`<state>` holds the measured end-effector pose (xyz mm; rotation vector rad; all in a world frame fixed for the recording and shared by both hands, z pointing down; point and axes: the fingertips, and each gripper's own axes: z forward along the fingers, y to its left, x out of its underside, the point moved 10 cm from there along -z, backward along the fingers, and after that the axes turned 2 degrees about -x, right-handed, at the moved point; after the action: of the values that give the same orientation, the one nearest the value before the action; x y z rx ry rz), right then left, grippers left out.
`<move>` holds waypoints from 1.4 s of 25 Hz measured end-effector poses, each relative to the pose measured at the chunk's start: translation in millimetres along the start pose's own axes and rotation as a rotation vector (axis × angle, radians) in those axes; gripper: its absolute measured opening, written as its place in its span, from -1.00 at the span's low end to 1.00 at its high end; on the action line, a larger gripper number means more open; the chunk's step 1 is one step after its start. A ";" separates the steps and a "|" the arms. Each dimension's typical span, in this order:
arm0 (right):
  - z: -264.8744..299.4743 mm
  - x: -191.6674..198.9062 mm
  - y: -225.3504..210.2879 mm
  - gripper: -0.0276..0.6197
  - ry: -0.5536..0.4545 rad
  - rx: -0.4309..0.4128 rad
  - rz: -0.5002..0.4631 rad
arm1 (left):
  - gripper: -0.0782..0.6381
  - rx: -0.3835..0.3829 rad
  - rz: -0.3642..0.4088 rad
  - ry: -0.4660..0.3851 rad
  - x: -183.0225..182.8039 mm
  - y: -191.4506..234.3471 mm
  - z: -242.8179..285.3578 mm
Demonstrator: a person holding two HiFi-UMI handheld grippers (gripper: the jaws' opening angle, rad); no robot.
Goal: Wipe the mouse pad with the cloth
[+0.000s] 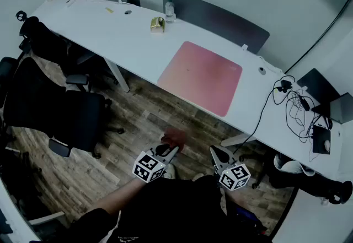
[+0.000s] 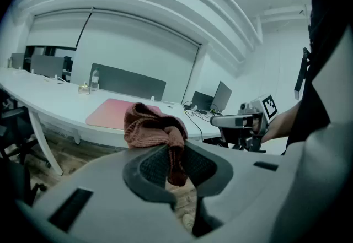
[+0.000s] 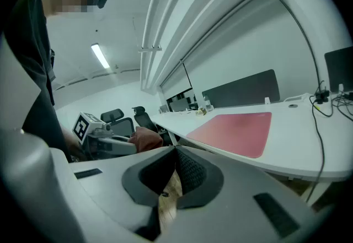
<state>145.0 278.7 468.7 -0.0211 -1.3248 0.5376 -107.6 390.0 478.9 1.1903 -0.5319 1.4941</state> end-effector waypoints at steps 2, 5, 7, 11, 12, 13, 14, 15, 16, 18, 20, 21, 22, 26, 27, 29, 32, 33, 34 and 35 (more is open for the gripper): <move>-1.5 4.2 4.6 -0.83 0.005 0.002 0.003 | -0.62 0.001 -0.015 -0.003 2.7 0.9 -3.6; -2.1 6.4 9.9 -0.83 0.008 0.003 0.000 | -0.62 -0.005 -0.026 -0.005 5.5 3.1 -8.6; -1.8 5.1 9.8 -0.83 0.003 0.011 -0.005 | -0.62 -0.010 -0.028 -0.006 6.1 4.5 -8.9; -4.9 3.4 7.2 -0.83 -0.003 0.036 -0.014 | -0.62 -0.003 -0.038 -0.013 5.0 3.9 -7.6; -5.6 3.1 6.9 -0.83 -0.005 0.039 -0.014 | -0.62 0.001 -0.040 -0.017 3.8 4.1 -7.9; -5.9 2.5 6.8 -0.83 -0.007 0.041 -0.015 | -0.62 0.004 -0.039 -0.020 2.3 4.7 -8.3; -5.7 1.7 6.9 -0.83 -0.009 0.043 -0.016 | -0.62 0.005 -0.038 -0.022 0.4 6.0 -8.9; -5.2 0.8 7.0 -0.83 -0.010 0.045 -0.016 | -0.62 0.005 -0.036 -0.024 -1.6 7.7 -9.7; -4.4 -0.1 7.0 -0.83 -0.011 0.046 -0.017 | -0.62 0.004 -0.034 -0.026 -3.6 9.5 -10.4; -2.2 -1.7 6.7 -0.83 -0.011 0.049 -0.019 | -0.62 0.005 -0.028 -0.028 -6.7 12.9 -11.7; -1.0 -3.4 6.5 -0.83 -0.009 0.052 -0.023 | -0.62 0.013 -0.018 -0.024 -7.5 14.6 -12.8; -0.8 -4.4 6.4 -0.83 -0.008 0.053 -0.027 | -0.62 0.019 -0.012 -0.019 -7.1 15.0 -13.2; -0.7 -5.5 6.1 -0.83 -0.007 0.053 -0.031 | -0.62 0.026 -0.004 -0.011 -6.4 15.3 -13.7; 0.4 -10.3 4.2 -0.83 -0.001 0.052 -0.044 | -0.62 0.038 0.022 0.012 -4.1 18.7 -16.4; 0.4 -10.9 4.0 -0.83 0.002 0.054 -0.046 | -0.62 0.041 0.026 0.017 -3.5 18.9 -17.1; -0.2 -11.8 4.0 -0.83 0.007 0.058 -0.047 | -0.62 0.050 0.035 0.027 -1.8 17.8 -17.9; -0.2 -12.1 3.9 -0.83 0.007 0.069 -0.045 | -0.62 0.063 0.054 0.039 0.2 17.1 -16.1; 0.2 -12.2 3.6 -0.83 0.005 0.073 -0.043 | -0.62 0.065 0.057 0.041 0.1 17.8 -14.5; 0.6 -12.3 2.9 -0.83 0.003 0.077 -0.042 | -0.62 0.066 0.058 0.041 -0.5 18.6 -12.4; 1.0 -12.5 1.9 -0.83 0.001 0.080 -0.040 | -0.62 0.068 0.057 0.041 -1.6 19.2 -10.0</move>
<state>141.6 275.3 456.9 0.0710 -1.2990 0.5567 -129.3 391.8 478.6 1.2033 -0.4944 1.5925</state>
